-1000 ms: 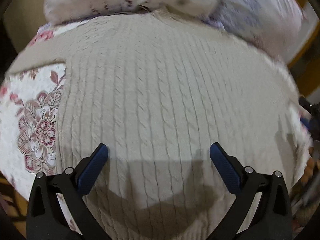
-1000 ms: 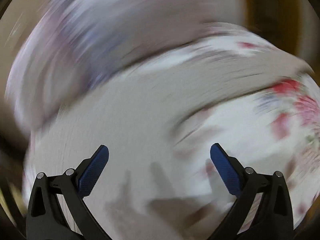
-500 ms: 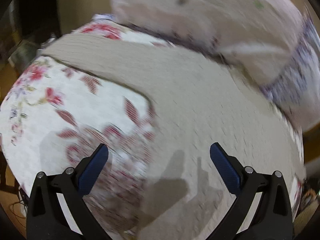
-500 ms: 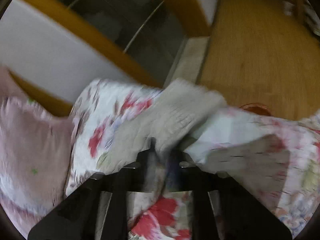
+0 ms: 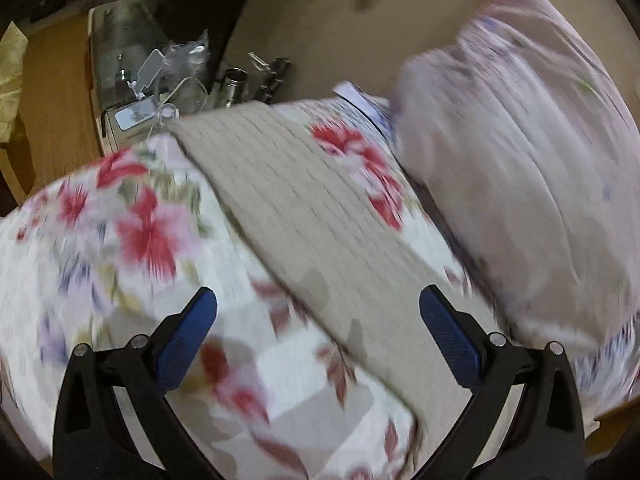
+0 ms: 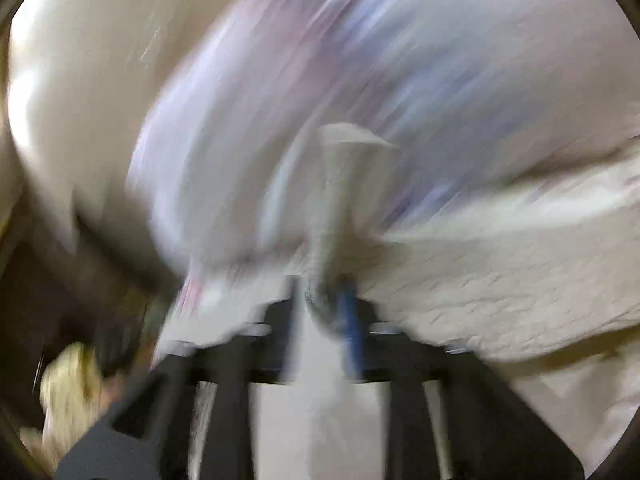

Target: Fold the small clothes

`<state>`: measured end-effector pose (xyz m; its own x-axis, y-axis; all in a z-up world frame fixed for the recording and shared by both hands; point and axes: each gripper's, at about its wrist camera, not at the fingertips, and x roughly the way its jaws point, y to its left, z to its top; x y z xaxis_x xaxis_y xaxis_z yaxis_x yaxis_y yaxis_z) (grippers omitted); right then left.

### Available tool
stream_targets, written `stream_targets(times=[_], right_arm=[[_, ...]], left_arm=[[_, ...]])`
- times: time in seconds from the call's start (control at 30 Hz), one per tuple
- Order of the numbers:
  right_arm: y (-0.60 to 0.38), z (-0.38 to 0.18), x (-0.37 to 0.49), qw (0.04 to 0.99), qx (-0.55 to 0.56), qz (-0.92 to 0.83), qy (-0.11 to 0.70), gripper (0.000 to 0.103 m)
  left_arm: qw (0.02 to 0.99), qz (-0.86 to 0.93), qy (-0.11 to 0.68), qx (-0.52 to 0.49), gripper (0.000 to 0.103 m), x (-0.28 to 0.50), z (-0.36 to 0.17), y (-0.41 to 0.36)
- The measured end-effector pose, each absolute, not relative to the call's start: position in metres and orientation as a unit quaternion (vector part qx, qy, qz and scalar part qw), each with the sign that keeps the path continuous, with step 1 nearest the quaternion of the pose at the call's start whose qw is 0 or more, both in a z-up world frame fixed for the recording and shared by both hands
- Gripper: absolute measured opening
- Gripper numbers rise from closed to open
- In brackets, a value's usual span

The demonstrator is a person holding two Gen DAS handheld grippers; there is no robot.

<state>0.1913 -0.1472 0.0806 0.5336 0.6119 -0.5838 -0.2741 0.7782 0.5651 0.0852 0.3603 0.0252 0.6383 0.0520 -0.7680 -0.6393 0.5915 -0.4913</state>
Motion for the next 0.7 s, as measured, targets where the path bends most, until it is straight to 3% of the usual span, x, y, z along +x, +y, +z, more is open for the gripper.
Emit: stream_targets(times=[0.13, 0.27, 0.37, 0.43, 0.5, 0.57, 0.7], right_arm=[[-0.086, 0.048, 0.172, 0.806, 0.202, 0.308, 0.464, 0.061], [-0.108, 0.030, 0.167, 0.809, 0.197, 0.259, 0.489, 0.066], [-0.144, 0.028, 0.156, 0.813, 0.236, 0.209, 0.489, 0.068], [-0.161, 0.024, 0.142, 0.818, 0.246, 0.186, 0.485, 0.069], [-0.170, 0.023, 0.130, 0.823, 0.245, 0.174, 0.482, 0.070], [-0.179, 0.025, 0.124, 0.826, 0.241, 0.168, 0.481, 0.071], [-0.199, 0.028, 0.107, 0.830, 0.244, 0.163, 0.475, 0.071]], left_arm=[[0.791, 0.236, 0.362, -0.433, 0.097, 0.095, 0.014, 0.401], [0.781, 0.247, 0.336, -0.465, 0.089, 0.098, 0.013, 0.431], [0.769, 0.259, 0.321, -0.489, 0.069, 0.098, 0.012, 0.450], [0.767, 0.264, 0.324, -0.487, 0.051, 0.102, 0.011, 0.459], [0.762, 0.248, 0.341, -0.492, 0.017, 0.111, 0.005, 0.462], [0.767, 0.249, 0.348, -0.477, 0.009, 0.115, 0.007, 0.457], [0.839, 0.209, 0.312, -0.395, 0.007, 0.122, 0.051, 0.413]])
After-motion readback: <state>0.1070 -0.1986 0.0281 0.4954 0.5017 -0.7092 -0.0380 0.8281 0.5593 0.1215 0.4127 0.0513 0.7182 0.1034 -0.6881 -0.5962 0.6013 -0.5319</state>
